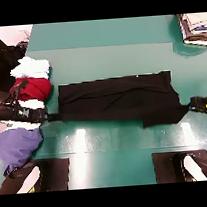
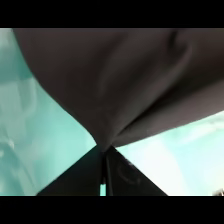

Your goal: Fold the shirts.

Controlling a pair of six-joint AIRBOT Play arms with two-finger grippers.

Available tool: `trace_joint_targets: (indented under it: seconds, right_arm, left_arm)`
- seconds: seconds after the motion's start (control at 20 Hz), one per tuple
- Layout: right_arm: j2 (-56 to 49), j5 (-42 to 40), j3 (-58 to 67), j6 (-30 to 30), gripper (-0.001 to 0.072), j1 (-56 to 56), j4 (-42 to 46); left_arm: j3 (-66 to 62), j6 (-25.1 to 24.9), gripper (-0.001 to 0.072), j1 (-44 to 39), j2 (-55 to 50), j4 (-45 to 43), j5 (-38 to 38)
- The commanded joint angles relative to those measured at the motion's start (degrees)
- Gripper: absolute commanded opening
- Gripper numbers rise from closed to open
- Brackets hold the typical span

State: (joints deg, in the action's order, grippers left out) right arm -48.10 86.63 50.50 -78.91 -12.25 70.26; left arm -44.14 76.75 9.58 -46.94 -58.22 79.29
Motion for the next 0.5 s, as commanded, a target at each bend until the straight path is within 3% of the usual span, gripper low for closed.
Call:
trace_joint_targets:
  seconds: [0.0,0.15,0.45]
  right_arm:
    - [-8.5,-5.5,8.0,-0.1,0.0011,4.0,0.1]
    - [-19.6,-9.6,16.0,-0.1,0.0011,7.4,-0.2]
    - [-35.7,-9.5,30.5,-1.3,0.0011,9.7,-0.2]
  left_arm:
    - [-4.6,0.1,0.0023,0.0,-5.0,0.8,-6.8]
    - [-10.3,-0.7,0.0024,0.0,-15.0,1.1,-10.1]
    - [-20.3,-0.7,0.0025,0.0,-33.0,5.6,-13.8]
